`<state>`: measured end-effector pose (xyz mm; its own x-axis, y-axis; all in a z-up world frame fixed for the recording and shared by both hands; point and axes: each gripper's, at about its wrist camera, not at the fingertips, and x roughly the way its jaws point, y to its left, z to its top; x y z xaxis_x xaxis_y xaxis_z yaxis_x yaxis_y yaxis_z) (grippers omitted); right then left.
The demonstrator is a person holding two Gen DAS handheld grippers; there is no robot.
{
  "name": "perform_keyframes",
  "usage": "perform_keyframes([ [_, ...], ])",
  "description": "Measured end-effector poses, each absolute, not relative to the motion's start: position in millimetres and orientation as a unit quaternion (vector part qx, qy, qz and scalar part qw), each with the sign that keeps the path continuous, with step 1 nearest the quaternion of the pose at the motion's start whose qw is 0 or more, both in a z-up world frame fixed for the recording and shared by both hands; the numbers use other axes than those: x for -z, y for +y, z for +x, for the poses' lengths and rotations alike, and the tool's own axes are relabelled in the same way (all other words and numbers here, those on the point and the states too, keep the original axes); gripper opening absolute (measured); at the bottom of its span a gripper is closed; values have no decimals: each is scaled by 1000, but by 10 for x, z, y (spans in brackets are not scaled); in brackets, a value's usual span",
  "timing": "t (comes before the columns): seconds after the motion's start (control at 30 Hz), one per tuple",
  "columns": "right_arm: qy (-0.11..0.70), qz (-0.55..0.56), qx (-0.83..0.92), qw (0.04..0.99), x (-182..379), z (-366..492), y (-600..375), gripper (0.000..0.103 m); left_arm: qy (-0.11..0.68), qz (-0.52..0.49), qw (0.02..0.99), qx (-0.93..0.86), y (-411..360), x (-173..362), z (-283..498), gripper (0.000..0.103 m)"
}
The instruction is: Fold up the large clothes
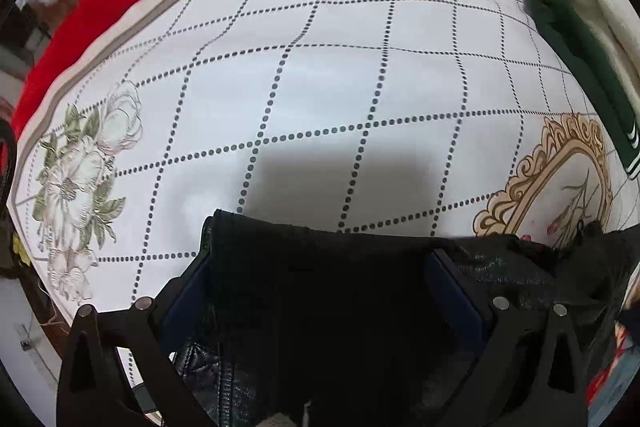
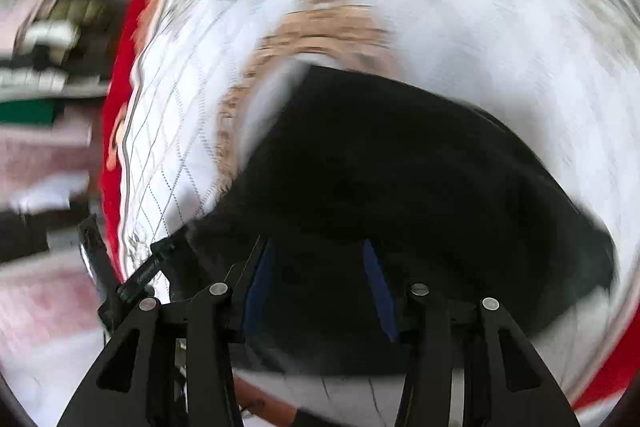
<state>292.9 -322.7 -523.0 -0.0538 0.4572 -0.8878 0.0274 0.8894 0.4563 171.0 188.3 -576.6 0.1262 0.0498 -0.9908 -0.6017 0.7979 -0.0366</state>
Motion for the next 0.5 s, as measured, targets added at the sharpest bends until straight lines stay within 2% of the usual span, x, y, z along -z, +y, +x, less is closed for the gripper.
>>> perform_keyframes([
  [0.03, 708, 141, -174, 669, 5297, 3046, -3056, 47, 620, -221, 718, -226, 1887, 5763, 1706, 103],
  [0.1, 722, 99, -139, 671, 5510, 3202, -2936, 33, 619, -216, 721, -225, 1890, 5743, 1688, 103],
  [0.2, 738, 177, -86, 646, 5806, 3300, -3160, 28, 618, -213, 720, -233, 1938, 5643, 1617, 103],
  [0.27, 737, 170, -66, 651, 5755, 3258, -3274, 22, 610, -218, 723, -240, 1977, 5506, 1540, 103],
  [0.5, 717, 157, -135, 666, 5080, 3034, -3147, 23, 592, -226, 736, -238, 1789, 5106, 1336, 103],
])
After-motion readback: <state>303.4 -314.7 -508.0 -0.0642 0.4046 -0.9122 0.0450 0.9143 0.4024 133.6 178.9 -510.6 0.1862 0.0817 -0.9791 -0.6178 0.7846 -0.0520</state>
